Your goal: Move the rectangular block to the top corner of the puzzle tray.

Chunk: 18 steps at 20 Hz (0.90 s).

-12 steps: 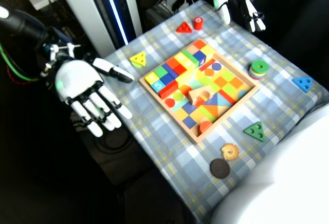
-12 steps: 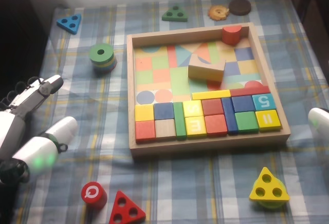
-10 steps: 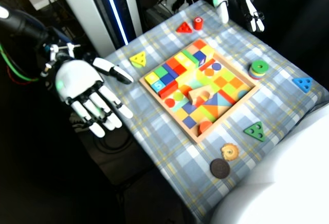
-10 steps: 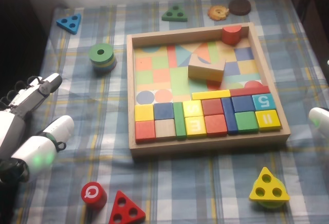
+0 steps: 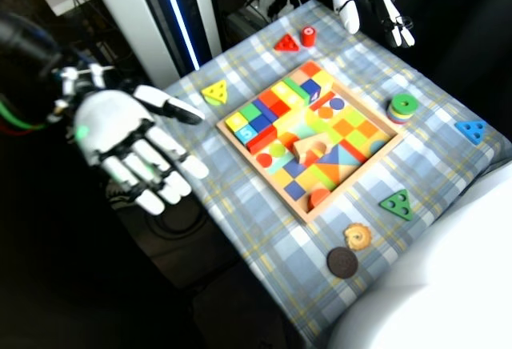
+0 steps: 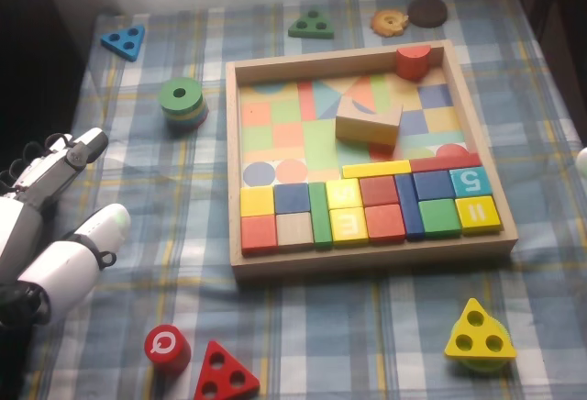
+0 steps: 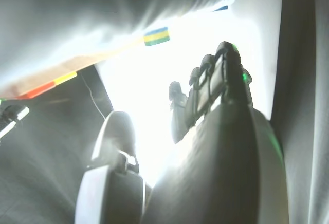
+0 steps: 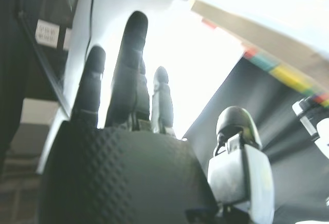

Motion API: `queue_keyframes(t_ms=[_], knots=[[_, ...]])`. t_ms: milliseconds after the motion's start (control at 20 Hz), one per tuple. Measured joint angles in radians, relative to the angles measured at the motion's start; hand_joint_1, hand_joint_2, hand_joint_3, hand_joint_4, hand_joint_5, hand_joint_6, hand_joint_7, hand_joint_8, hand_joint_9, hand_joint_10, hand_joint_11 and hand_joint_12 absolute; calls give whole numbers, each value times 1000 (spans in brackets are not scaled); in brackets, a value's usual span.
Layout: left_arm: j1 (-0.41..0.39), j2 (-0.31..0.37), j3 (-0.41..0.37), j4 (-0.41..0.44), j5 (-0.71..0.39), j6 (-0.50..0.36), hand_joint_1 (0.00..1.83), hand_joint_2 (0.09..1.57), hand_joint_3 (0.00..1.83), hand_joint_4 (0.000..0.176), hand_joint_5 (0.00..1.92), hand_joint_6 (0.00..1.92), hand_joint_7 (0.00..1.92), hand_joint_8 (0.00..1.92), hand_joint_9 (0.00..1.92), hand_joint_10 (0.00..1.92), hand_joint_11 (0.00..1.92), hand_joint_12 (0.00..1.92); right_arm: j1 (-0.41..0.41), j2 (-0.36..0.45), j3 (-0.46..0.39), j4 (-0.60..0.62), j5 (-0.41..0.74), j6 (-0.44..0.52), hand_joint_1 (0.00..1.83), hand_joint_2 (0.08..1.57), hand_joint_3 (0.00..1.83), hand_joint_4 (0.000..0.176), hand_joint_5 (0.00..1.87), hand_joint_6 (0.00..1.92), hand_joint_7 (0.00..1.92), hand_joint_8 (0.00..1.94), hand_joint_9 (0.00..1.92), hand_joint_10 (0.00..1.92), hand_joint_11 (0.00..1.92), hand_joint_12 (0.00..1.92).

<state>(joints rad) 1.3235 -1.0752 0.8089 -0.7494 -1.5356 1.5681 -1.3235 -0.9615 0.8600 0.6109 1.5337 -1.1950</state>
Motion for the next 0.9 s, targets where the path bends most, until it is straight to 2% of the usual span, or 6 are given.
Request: queue_keyframes(t_ms=[100, 500, 650, 800, 850, 900], knots=[[-2, 1, 0, 0, 8, 0, 514, 1383, 3, 67, 327, 1, 139, 1, 56, 2, 0, 0, 21, 31, 5, -45, -53, 2, 454, 1089, 0, 14, 174, 4, 226, 3, 218, 18, 0, 895], [-10, 2, 0, 5, 26, -1, 540, 1370, 0, 61, 341, 2, 152, 2, 66, 7, 0, 0, 214, 107, 212, -456, -392, 371, 778, 960, 0, 124, 0, 0, 201, 7, 252, 22, 0, 1212], [-10, 2, 2, 5, 34, -1, 577, 1372, 0, 66, 342, 1, 147, 0, 59, 3, 0, 0, 316, 106, 271, -616, -510, 465, 910, 997, 4, 83, 0, 0, 352, 30, 463, 79, 110, 1408], [-10, 2, 2, 0, 39, -1, 566, 1383, 4, 72, 325, 0, 146, 0, 63, 3, 0, 0, 437, 90, 365, -809, -611, 658, 1031, 1032, 0, 71, 12, 1, 662, 431, 621, 1425, 617, 1725], [-9, 2, 2, 1, 39, -1, 557, 1388, 4, 63, 321, 0, 142, 1, 59, 2, 0, 0, 532, 82, 390, -937, -705, 687, 1072, 1029, 0, 71, 44, 2, 575, 1114, 705, 1662, 731, 1879], [-8, 2, 2, 3, 39, -1, 557, 1388, 4, 63, 321, 0, 142, 1, 59, 2, 0, 0, 560, 77, 398, -983, -729, 704, 1072, 1029, 0, 71, 44, 2, 575, 1114, 705, 1662, 731, 1879]])
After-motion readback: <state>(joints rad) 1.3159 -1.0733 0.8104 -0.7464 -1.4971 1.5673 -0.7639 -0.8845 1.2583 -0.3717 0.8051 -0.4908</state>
